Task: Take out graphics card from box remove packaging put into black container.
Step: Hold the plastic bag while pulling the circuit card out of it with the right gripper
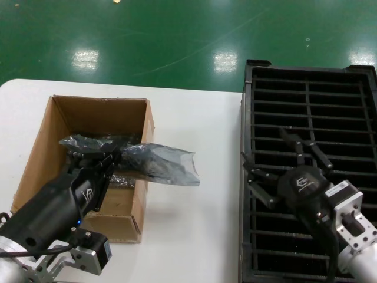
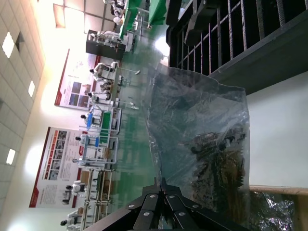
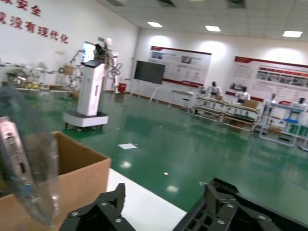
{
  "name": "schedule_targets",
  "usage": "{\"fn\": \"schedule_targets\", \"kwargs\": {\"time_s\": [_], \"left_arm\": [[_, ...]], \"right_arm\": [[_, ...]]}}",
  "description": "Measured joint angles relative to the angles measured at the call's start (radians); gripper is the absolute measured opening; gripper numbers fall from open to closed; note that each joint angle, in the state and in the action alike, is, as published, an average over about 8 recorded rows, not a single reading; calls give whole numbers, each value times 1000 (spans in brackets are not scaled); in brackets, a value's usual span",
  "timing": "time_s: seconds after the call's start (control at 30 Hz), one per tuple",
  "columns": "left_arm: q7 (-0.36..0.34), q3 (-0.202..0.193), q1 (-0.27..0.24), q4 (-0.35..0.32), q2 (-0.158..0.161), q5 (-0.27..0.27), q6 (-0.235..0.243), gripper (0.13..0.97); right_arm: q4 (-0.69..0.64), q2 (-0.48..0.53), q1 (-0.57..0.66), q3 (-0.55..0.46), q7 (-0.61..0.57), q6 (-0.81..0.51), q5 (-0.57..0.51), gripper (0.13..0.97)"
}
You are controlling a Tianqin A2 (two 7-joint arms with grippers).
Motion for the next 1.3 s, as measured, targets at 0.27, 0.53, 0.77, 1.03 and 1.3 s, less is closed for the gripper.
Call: {"fn": "schedule_targets", "kwargs": {"time_s": [0.27, 0.53, 0.77, 1.03, 1.3], "left_arm": [[0, 0, 0, 0, 0, 0, 0, 140], [0, 0, 0, 0, 0, 0, 0, 140], [0, 0, 0, 0, 0, 0, 0, 140], [0, 0, 0, 0, 0, 0, 0, 140], [0, 0, 0, 0, 0, 0, 0, 140]], "right_arm": [[8, 2, -10, -26, -72, -78, 18, 481], [7, 7, -6, -55, -152, -175, 41, 381], [-18, 28, 24, -81, -175, -236, 47, 245], [-60, 49, 83, -94, -166, -295, 64, 167], [-115, 59, 148, -98, -145, -362, 98, 140]]}}
